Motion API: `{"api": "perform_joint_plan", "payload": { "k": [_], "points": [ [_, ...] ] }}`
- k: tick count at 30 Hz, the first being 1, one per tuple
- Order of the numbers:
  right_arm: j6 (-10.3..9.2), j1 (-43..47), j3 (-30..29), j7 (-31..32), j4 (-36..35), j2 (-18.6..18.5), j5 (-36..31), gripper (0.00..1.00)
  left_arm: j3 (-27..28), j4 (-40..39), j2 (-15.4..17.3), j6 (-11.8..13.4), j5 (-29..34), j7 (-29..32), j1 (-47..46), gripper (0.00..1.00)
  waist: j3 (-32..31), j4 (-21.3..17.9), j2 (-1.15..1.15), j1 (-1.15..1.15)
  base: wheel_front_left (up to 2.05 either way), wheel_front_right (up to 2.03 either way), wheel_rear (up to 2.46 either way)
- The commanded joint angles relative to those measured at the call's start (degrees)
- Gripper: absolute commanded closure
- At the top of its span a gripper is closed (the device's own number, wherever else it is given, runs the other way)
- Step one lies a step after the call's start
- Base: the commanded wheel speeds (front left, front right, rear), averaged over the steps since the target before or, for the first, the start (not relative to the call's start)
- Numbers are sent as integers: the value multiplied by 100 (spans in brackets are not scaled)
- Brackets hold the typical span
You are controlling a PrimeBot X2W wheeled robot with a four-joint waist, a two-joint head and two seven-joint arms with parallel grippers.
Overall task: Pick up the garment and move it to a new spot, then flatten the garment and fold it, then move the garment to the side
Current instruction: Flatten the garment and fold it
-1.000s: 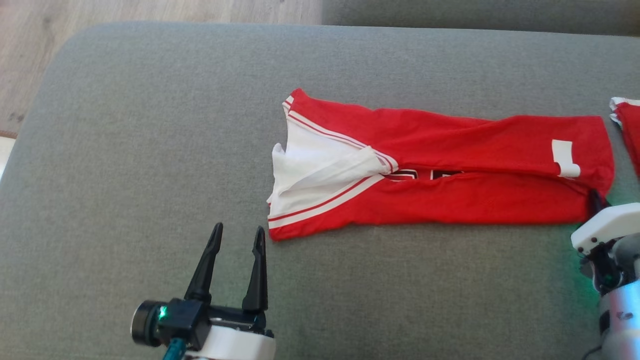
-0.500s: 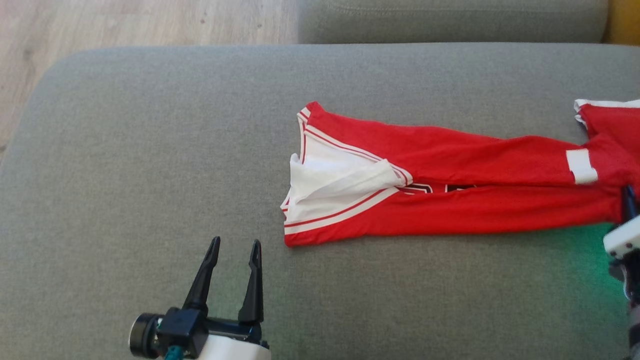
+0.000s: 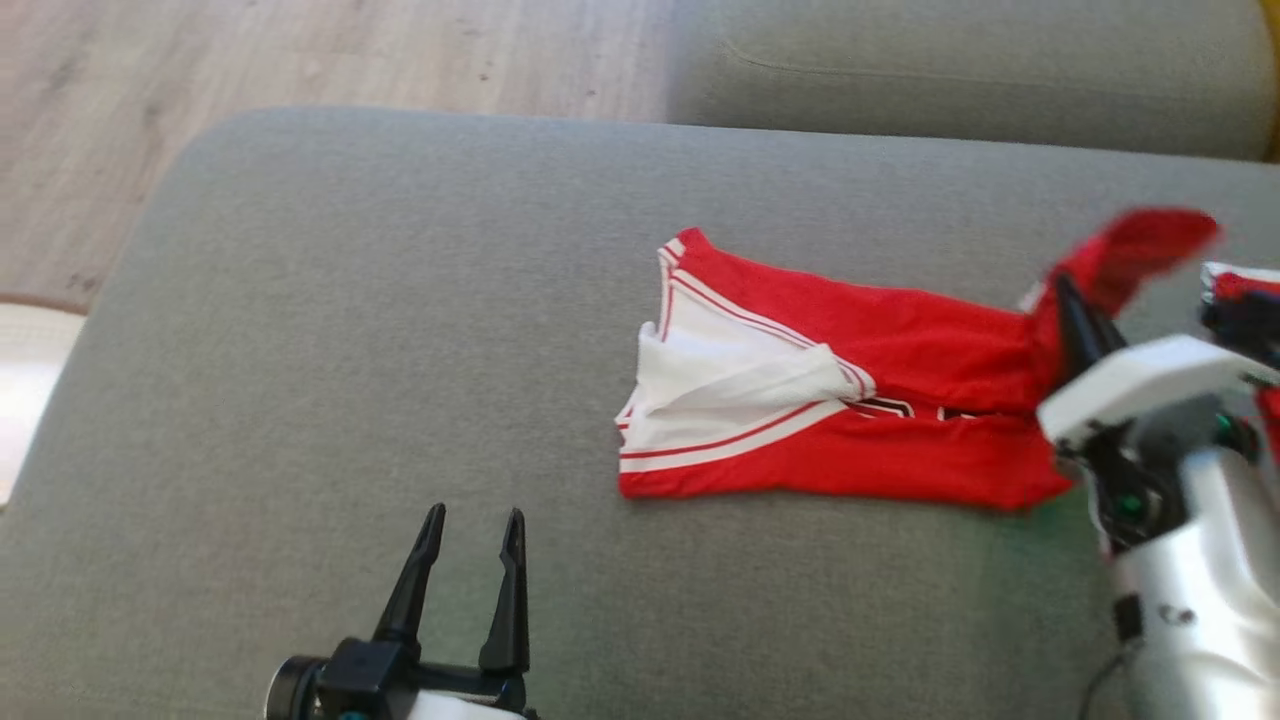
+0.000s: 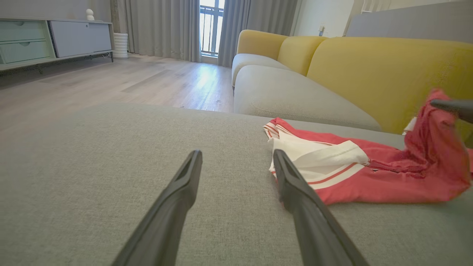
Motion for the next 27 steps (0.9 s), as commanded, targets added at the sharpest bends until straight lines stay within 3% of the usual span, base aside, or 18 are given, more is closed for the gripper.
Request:
{"api": "perform_joint_plan", "payload": {
  "k": [1,11,22,23,25,27],
  "points": [
    [-5,-409,271,38,-269,77,28,100,177,-168,-60,-18,-22,-54,-155,0,-37,154,0,0,0,0,0],
    [-5,-635,1495,139,-146,438,195,100,166,-84,-144,-68,-47,-55,-142,0,-68,738,0,0,0,0,0],
    [-5,-554,2562,123,172,508,535,100,213,-32,-193,-113,-35,-55,-119,0,-56,927,0,0,0,0,0],
    [-5,-556,2698,120,198,509,565,93,219,-28,-196,-118,-34,-55,-120,0,-50,929,0,0,0,0,0],
    [-5,-555,3001,113,208,510,645,0,240,-25,-201,-124,-31,-55,-121,0,-36,918,0,0,0,0,0],
    [-5,-560,3207,-24,172,511,746,0,267,-20,-205,-119,-24,-55,-120,0,-29,885,0,0,0,0,0]
  ]
}}
